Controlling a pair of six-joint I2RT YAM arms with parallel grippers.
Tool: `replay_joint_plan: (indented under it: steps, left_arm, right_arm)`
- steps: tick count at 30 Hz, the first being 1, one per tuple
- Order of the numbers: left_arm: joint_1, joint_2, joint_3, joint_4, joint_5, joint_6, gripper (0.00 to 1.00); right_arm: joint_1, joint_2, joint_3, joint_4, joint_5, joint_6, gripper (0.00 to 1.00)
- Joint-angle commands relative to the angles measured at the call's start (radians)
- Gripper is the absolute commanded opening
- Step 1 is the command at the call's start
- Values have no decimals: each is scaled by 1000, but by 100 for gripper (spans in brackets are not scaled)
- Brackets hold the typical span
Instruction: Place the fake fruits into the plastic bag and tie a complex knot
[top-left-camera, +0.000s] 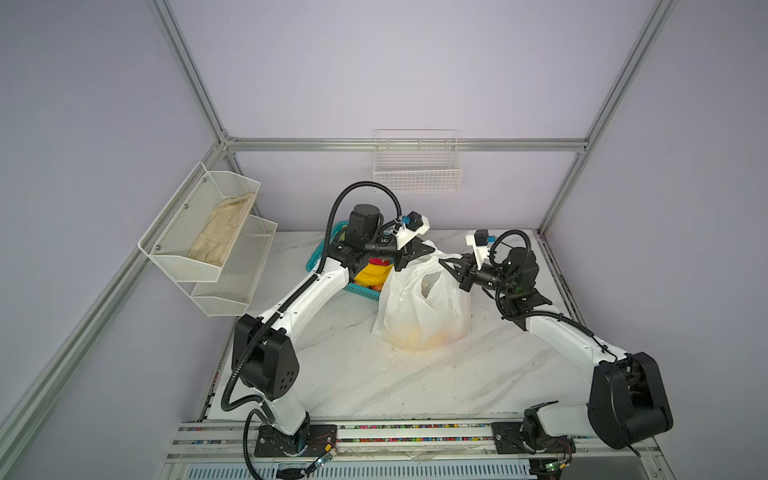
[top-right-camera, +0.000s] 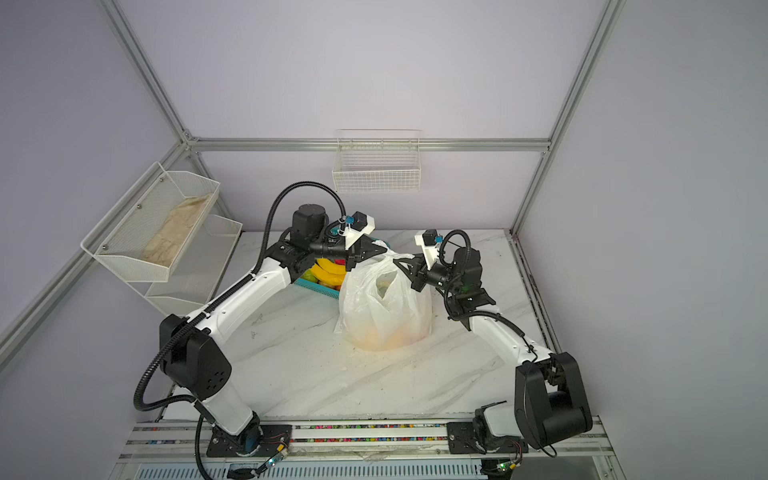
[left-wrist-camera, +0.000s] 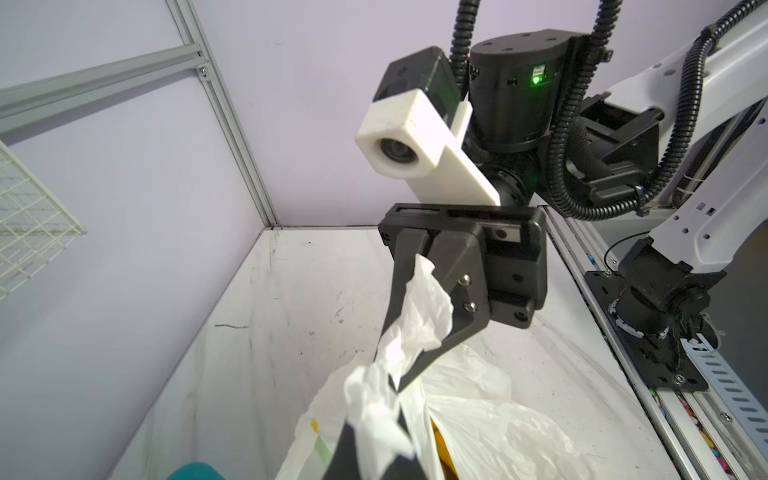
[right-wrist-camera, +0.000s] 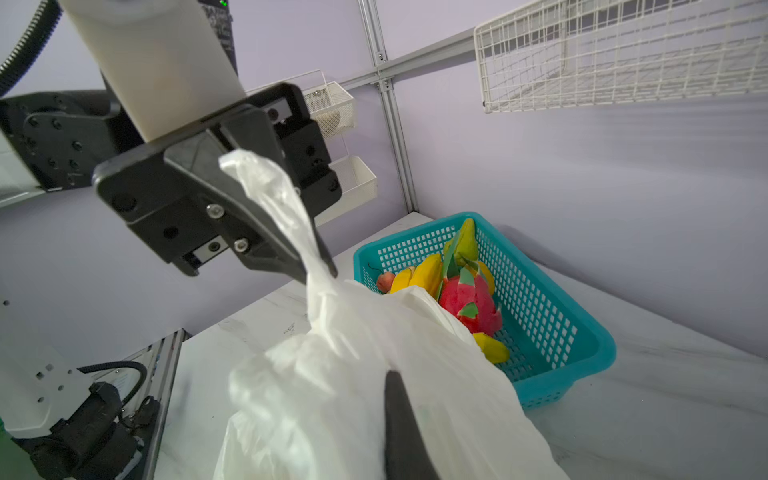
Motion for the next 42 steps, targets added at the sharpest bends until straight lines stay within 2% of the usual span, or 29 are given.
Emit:
replay_joint_plan:
  steps: [1, 4, 7, 11, 15, 27, 34, 39, 42]
  left_arm:
    - [-9, -92, -112, 108, -42, 20, 0]
    - [-37, -139, -209, 136, -118, 95, 0]
    - [-67, -168, -298, 185, -234, 144, 0]
    - [-84, -179, -382, 276, -351, 154, 4]
    - [-103, -173, -435, 366, -420, 180, 7]
    - [-143, -180, -549, 509, -522, 317, 6]
    - [-158, -166, -571, 567, -571, 345, 10]
    - [-168, -166, -583, 613, -605, 349, 1]
    - [-172, -170, -593, 633, -639, 372, 0]
  right_arm:
    - [1, 33, 20, 45, 36, 111, 4]
    - [2, 54, 23, 83, 48, 217, 3]
    - [8, 56, 24, 106, 49, 272, 2]
    - [12, 47, 23, 106, 39, 280, 1]
    - [14, 47, 24, 84, 30, 267, 1]
    - [14, 69, 73, -19, 71, 292, 3]
    - [13, 72, 93, -81, 78, 240, 4]
    - [13, 80, 97, -92, 71, 227, 5]
    - [13, 77, 103, -116, 74, 212, 11]
